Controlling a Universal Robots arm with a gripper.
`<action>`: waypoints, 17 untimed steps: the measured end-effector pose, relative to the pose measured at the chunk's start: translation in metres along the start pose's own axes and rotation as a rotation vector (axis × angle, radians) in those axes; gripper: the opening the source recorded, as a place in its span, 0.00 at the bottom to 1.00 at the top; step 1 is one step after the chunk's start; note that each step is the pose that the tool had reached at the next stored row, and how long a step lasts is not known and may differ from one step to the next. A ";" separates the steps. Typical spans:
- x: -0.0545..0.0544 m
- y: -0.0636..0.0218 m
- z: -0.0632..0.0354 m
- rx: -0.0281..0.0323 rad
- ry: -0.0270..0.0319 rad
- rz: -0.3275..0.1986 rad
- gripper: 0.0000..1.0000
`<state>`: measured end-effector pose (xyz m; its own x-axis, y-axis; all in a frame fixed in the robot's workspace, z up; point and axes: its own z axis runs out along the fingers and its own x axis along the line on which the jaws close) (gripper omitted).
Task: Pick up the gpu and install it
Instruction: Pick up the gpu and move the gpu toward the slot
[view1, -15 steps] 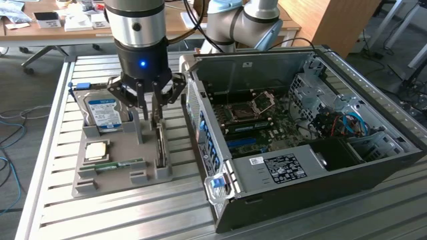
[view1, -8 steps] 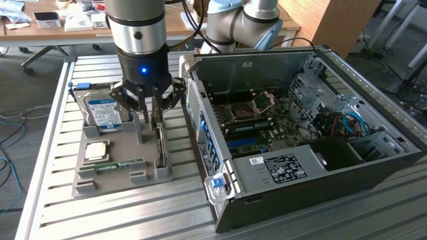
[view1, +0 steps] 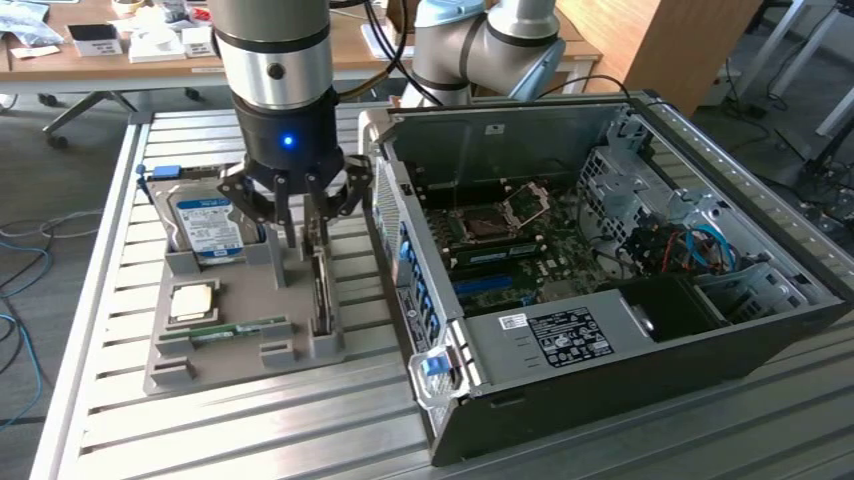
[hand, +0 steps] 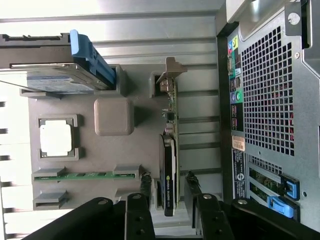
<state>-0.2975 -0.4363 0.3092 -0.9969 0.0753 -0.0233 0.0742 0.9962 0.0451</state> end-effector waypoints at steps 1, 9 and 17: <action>0.000 0.0000 0.0000 0.0000 0.0000 0.000 0.42; 0.000 -0.0003 0.0077 0.0000 0.0000 0.000 0.49; -0.001 -0.0007 0.0168 0.0001 0.0001 0.000 0.49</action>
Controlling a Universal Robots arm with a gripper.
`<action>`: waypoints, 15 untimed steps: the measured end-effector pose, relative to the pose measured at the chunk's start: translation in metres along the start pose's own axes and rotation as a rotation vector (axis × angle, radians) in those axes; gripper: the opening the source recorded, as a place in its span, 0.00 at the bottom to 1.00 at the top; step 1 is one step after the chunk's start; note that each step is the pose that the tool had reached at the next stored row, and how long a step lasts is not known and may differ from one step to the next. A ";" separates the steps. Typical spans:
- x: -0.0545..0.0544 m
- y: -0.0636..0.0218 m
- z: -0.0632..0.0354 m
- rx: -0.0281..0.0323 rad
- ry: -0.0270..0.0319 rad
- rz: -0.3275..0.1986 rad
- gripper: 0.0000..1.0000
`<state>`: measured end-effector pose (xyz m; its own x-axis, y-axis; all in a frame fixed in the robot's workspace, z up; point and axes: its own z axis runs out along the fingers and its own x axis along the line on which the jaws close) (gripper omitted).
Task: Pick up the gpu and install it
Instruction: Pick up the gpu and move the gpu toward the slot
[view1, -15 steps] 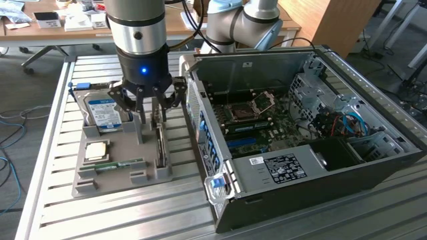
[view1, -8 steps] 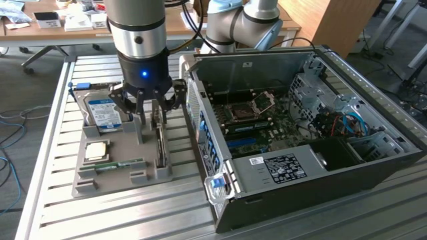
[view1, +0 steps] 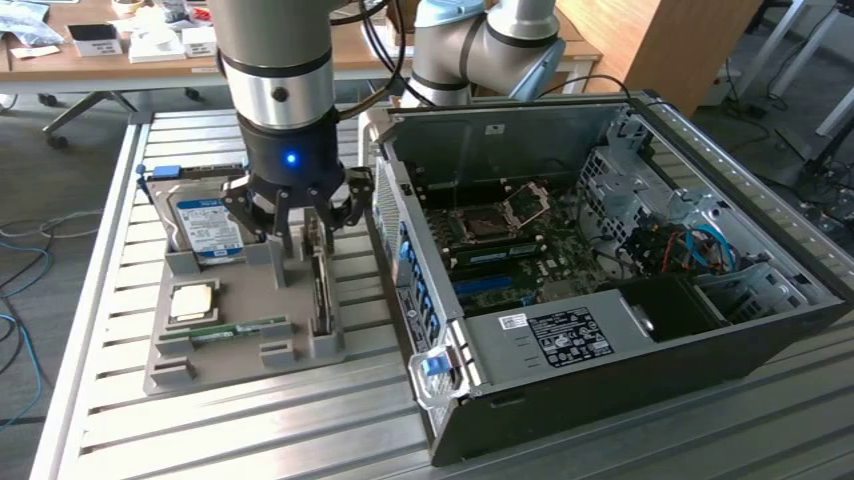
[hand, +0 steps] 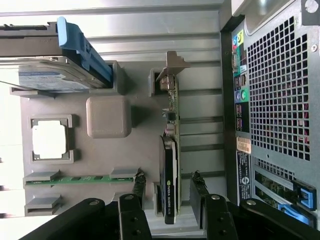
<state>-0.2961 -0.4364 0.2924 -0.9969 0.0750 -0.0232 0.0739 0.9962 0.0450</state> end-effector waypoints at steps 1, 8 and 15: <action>-0.001 0.0001 0.0005 -0.0002 -0.0002 0.000 0.49; -0.003 -0.0001 0.0110 -0.0001 -0.0001 0.000 0.49; -0.005 -0.0005 0.0223 -0.0001 -0.0001 0.000 0.49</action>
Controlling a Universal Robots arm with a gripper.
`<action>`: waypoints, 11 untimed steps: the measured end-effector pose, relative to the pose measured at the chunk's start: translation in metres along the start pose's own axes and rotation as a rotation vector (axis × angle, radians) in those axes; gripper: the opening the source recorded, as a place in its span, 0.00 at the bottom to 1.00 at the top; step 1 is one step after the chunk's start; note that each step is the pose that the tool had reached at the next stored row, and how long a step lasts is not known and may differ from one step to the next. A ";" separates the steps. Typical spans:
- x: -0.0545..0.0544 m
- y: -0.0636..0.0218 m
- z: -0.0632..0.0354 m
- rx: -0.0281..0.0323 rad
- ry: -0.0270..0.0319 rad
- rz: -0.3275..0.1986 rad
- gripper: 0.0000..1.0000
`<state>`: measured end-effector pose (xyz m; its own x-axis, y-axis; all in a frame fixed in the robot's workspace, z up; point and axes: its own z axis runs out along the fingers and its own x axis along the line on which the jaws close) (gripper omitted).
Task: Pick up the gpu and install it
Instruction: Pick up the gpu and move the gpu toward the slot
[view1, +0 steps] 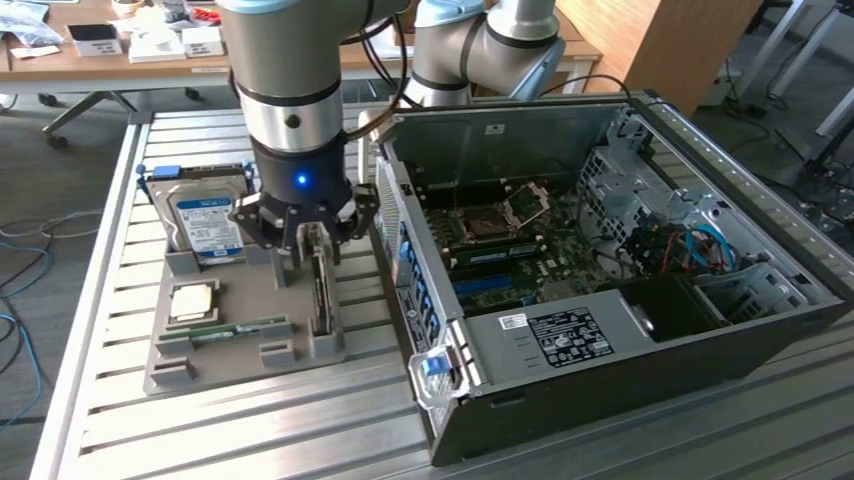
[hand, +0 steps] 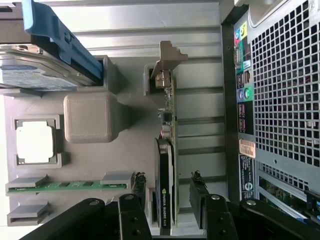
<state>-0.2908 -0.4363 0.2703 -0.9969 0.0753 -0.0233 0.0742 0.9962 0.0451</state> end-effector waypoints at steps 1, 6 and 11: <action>0.000 0.0000 0.0009 0.0000 0.0001 0.000 0.49; 0.000 -0.0002 0.0034 0.0002 0.0003 0.000 0.49; 0.000 -0.0003 0.0069 0.0000 0.0000 0.000 0.49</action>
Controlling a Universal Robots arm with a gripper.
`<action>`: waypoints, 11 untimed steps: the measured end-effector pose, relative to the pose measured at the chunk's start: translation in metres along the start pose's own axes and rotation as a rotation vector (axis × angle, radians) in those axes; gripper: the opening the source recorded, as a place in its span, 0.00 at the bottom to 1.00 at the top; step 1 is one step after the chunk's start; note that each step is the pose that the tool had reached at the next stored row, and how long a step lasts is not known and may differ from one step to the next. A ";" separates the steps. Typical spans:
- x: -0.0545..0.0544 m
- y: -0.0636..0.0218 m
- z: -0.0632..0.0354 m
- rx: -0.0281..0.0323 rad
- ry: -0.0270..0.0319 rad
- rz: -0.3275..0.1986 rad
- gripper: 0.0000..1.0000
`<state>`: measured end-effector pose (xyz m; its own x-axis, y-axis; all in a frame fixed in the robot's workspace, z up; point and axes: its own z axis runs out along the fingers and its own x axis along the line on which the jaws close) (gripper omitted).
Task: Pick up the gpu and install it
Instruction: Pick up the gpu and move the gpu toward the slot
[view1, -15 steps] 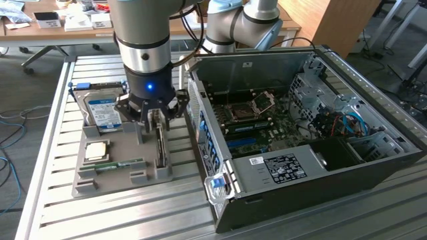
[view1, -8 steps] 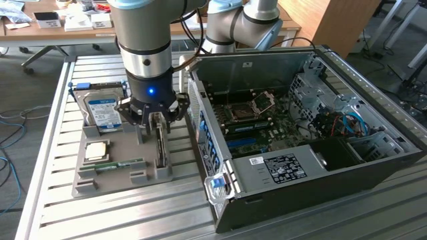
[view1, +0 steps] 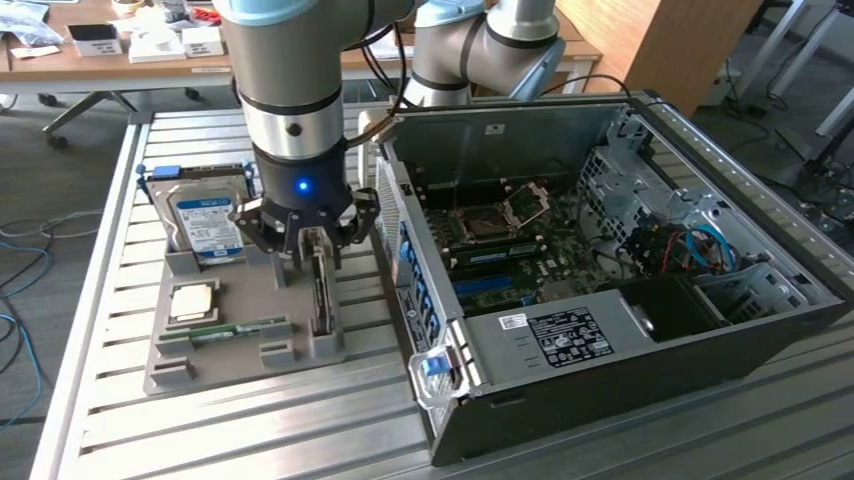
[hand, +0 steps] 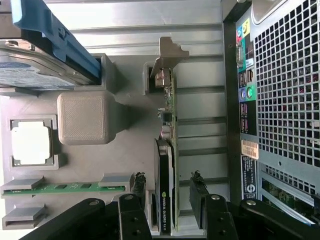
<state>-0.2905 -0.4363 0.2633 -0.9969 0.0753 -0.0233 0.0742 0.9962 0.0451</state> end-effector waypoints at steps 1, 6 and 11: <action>0.000 -0.0001 0.0012 0.0000 0.0000 0.000 0.49; 0.000 -0.0004 0.0079 0.0000 0.0001 0.000 0.49; 0.000 -0.0007 0.0146 0.0001 0.0000 0.000 0.49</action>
<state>-0.2905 -0.4363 0.2487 -0.9969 0.0753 -0.0233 0.0742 0.9962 0.0450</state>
